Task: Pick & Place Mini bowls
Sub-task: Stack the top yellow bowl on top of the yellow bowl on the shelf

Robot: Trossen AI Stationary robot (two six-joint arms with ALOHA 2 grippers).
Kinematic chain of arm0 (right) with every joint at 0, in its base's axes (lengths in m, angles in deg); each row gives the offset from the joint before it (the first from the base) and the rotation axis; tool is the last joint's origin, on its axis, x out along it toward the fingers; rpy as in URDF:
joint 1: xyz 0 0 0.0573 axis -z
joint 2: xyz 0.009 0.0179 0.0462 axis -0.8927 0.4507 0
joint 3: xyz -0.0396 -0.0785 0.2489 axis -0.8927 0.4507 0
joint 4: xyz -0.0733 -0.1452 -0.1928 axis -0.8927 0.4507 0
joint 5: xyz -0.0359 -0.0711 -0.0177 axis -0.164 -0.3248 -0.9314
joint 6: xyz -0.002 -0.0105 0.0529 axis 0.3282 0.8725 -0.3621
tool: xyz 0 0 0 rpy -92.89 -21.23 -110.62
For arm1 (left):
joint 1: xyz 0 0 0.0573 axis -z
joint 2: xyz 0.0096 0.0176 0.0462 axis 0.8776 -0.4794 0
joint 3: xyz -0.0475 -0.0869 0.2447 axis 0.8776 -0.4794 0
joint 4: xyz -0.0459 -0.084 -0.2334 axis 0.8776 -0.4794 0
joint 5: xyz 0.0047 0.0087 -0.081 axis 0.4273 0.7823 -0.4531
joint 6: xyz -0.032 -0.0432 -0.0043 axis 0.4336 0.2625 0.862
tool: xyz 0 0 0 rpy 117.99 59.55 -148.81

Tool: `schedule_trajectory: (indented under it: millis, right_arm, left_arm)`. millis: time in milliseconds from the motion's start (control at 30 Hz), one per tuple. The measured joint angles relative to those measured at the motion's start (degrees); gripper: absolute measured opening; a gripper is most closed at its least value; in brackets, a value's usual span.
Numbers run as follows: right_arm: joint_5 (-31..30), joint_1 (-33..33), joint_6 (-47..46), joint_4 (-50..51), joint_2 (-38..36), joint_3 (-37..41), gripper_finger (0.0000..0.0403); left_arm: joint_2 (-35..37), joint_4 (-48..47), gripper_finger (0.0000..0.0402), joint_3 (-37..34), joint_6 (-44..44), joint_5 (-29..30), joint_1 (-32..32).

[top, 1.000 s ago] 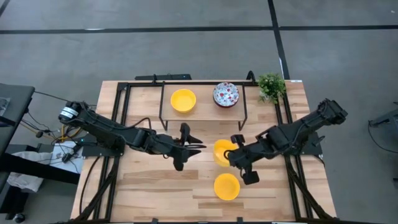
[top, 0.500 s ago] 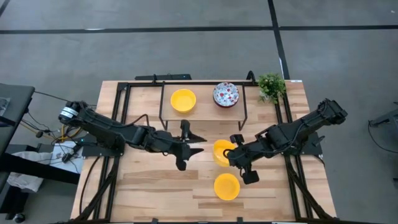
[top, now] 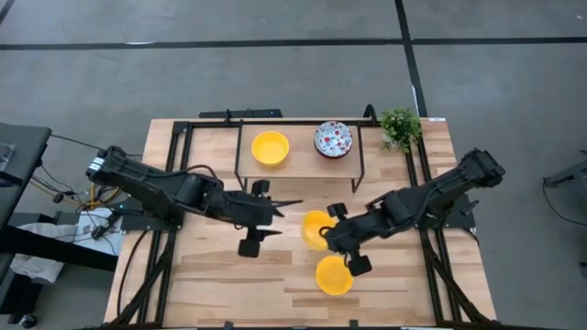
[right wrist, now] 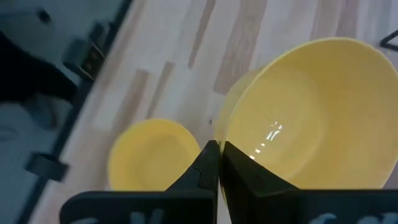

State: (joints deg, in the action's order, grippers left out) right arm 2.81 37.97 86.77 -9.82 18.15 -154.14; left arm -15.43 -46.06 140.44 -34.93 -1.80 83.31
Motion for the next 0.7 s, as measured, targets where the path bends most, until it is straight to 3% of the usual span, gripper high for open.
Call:
schedule_trajectory:
  millis: [200,400,567,700]
  right_arm:
    - [0.9,0.0,7.4,1.1,7.9,-3.3,0.0]
    - [-0.8,0.3,13.7,5.1,18.2,-13.0,0.0]
    - [-4.0,0.8,16.5,8.1,25.7,-23.1,0.0]
    - [-5.2,1.4,17.2,9.9,30.1,-30.4,0.0]
  left_arm:
    - [0.0,-9.2,0.0195,0.4,5.8,-2.5,2.1]
    - [0.0,-11.7,0.0195,0.3,16.1,-4.5,2.1]
    - [0.0,-11.8,0.0195,0.3,15.8,-4.8,1.7]
    - [0.0,-14.8,0.0195,0.3,7.3,-8.7,1.3]
